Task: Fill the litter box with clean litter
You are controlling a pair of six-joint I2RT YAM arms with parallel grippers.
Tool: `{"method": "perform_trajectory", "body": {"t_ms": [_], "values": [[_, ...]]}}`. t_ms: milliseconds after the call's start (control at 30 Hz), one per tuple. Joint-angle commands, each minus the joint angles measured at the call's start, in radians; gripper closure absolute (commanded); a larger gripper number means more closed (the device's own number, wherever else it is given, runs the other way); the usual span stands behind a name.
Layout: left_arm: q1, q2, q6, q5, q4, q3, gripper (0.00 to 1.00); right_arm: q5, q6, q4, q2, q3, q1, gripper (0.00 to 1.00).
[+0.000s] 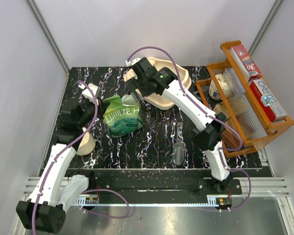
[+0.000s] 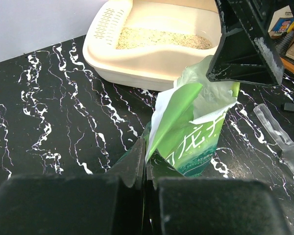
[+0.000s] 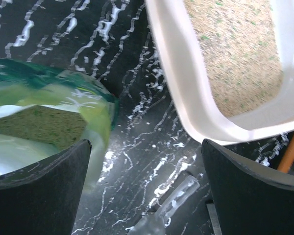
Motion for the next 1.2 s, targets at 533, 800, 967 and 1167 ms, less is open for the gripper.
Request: {"method": "perform_trajectory", "body": {"t_ms": [533,800,967,1167], "values": [[-0.006,-0.004,0.01,0.037,0.138,0.066,0.98,-0.702,-0.528,0.038,-0.448,-0.443,-0.311,0.03],[-0.006,0.03,0.018,0.103,0.072,0.118,0.95,-0.671,-1.126,0.027,-0.798,-1.186,-0.316,0.09],[-0.006,0.039,0.027,0.127,0.029,0.141,0.92,-0.66,-1.394,0.053,-0.857,-1.362,-0.316,0.15],[-0.005,0.04,0.057,0.161,-0.02,0.155,0.71,-0.73,-1.588,0.22,-0.842,-1.452,-0.316,0.26]]}}
